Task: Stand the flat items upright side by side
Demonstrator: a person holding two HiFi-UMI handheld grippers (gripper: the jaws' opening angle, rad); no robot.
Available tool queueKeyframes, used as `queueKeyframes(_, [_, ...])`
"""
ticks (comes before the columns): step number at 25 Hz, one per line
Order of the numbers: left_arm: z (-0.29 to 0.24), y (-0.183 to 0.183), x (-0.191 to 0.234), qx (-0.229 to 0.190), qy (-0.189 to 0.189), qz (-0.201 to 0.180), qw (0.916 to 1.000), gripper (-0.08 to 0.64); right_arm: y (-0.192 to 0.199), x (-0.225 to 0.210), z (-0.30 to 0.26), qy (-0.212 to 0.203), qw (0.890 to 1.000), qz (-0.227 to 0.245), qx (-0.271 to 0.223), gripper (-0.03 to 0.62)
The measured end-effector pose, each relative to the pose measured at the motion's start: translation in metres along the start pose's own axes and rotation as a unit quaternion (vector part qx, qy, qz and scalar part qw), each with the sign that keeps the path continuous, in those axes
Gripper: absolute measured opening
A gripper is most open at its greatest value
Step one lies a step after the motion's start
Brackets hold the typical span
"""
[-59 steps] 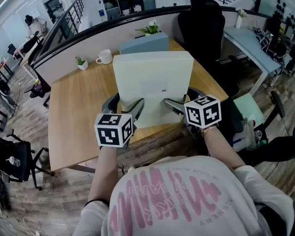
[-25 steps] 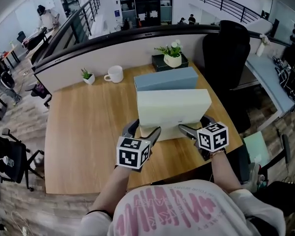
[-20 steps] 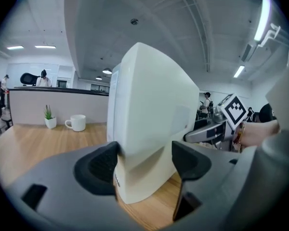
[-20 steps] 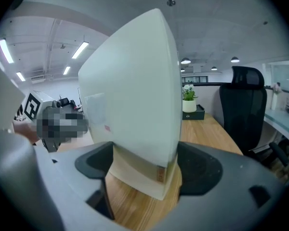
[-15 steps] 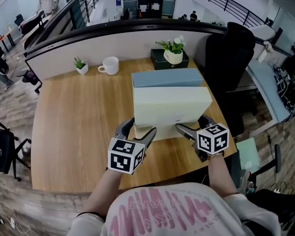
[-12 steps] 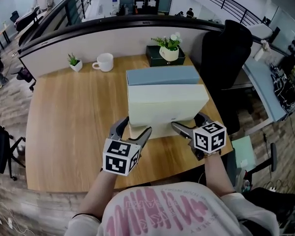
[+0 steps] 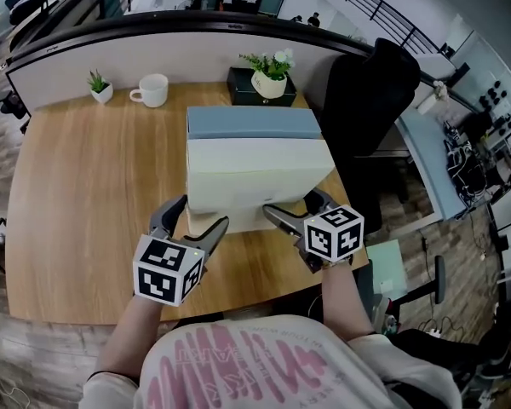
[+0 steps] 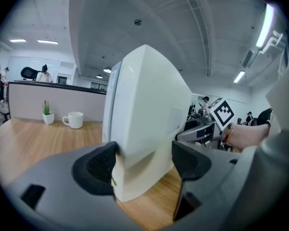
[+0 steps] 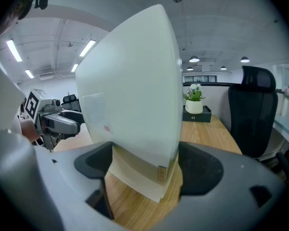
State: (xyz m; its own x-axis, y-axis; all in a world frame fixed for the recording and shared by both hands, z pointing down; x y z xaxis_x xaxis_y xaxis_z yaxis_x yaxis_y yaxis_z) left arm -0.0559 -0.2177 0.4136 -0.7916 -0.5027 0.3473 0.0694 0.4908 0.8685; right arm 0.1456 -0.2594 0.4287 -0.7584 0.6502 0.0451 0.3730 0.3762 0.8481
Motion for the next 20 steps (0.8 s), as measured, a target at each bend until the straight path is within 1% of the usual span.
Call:
queueKeyframes(5, [-0.0013,0.0016,-0.0045,0.004,0.003,-0.006,1.0000,0.357,0.0006,-0.0027,-0.0001,0.000,1.000,0.002,-0.001,0.453])
queueKeyframes(12, [-0.0005,0.0017,-0.0026,0.008,-0.002,-0.012,0.9999,0.357,-0.0006,-0.0019,-0.0029,0.000,1.000,0.003,-0.012,0.459])
queueKeyframes(20, [-0.0003,-0.0005,0.0008,0.004,-0.009,-0.007,0.9999,0.356,-0.0025,-0.0004,-0.0058,0.002,1.000,0.001,-0.020,0.468])
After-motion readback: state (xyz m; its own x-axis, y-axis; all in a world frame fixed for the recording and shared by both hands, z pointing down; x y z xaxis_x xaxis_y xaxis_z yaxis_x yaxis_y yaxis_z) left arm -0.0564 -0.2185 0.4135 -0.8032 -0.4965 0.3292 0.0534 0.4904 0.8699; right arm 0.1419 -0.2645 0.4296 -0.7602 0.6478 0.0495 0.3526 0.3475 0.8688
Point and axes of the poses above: the fingertips, and each gripper's own axes: z backward along the fingers, x to its left, y out of its underside, the point moved 4 cm from there along z, backward along the fingers, and after that the axes turned 10 degrees about z, right-handed, at the moved point
